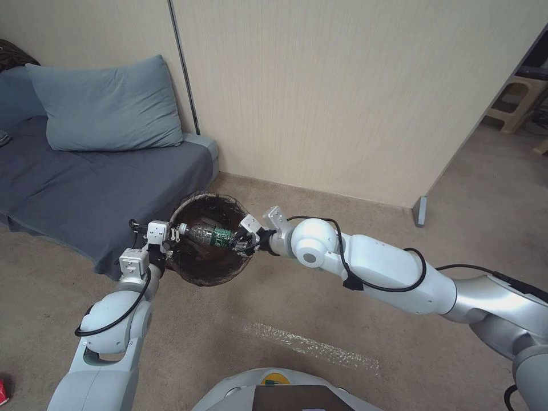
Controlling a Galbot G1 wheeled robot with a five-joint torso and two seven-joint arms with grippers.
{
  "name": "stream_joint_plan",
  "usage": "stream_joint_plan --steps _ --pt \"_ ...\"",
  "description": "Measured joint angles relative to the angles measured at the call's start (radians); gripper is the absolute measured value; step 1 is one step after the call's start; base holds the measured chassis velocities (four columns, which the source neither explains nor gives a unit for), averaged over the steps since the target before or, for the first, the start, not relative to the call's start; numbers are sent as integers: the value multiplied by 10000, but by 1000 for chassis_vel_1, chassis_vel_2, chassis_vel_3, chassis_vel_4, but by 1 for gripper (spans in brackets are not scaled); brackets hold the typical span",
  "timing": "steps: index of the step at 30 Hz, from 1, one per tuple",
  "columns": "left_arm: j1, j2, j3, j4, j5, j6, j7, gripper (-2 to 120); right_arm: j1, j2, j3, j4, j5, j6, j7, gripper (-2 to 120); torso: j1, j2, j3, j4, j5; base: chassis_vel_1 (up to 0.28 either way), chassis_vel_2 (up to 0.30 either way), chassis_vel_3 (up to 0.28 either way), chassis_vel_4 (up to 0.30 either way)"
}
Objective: Pick up the trash bin, then pick up the garbage from the floor and place it into the trash bin.
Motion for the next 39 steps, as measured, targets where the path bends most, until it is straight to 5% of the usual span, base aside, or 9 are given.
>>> stream_joint_plan --steps 17,28,39 --pt "87 -41 155 -1 -6 -43 30 3 -56 138 263 -180 313 533 359 99 0 0 0 -1 0 0 0 0 0" --pt "121 -19 151 46 -27 -46 26 3 -365 120 602 55 609 799 646 100 0 0 0 0 1 0 0 0 0" --pt "190 30 222 -7 -123 -1 -26 3 -2240 -656 3455 1448 216 1923 1298 100 0 0 -1 0 4 0 0 0 0"
